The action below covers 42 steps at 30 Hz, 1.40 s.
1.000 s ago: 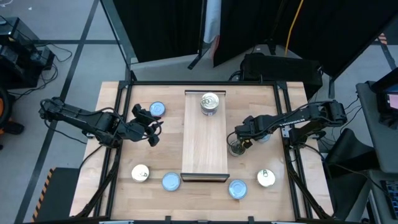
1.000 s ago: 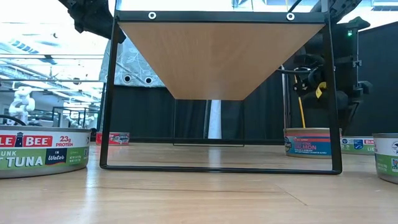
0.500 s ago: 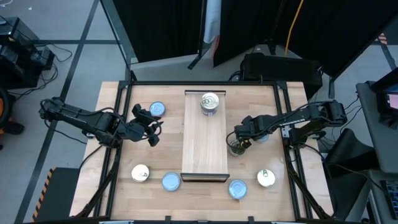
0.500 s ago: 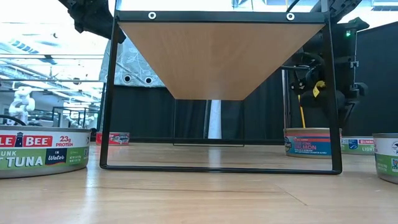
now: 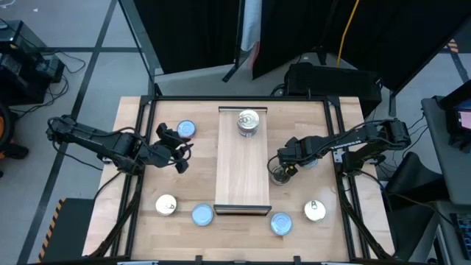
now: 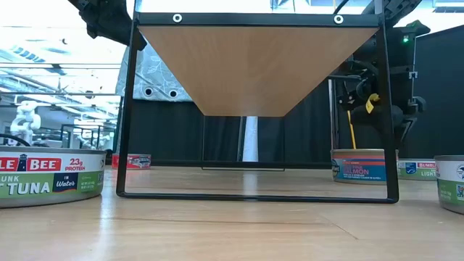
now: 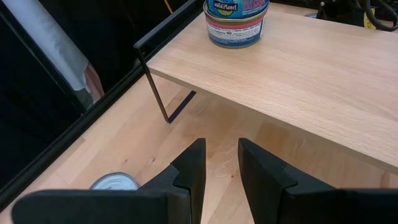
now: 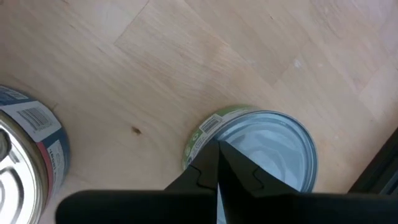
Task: Stack canned seafood by type on shelf
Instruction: Put the green white tuna can on the shelf
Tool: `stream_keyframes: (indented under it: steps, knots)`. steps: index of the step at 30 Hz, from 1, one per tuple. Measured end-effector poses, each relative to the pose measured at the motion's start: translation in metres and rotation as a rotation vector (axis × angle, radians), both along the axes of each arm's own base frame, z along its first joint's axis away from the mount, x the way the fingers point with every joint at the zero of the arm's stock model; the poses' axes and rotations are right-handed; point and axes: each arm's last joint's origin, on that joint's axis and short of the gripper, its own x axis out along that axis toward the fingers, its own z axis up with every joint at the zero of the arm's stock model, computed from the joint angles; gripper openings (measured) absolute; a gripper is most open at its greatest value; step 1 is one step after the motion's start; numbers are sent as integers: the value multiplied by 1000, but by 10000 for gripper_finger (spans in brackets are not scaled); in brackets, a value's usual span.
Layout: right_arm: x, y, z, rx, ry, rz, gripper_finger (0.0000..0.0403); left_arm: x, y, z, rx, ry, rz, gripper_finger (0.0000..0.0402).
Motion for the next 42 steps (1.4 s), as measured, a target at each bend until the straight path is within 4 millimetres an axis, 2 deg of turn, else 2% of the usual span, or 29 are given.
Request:
stream_keyframes:
  steps: [19, 29, 42]
  knots:
    - [4, -1, 0, -17, -21, 59, 0, 0, 0, 0, 0, 0, 0, 97]
    - [11, -1, 10, -18, -48, 92, 0, 0, 0, 0, 0, 0, 0, 97]
    - [12, -1, 10, -17, -46, 107, 0, 0, 0, 0, 0, 0, 0, 97]
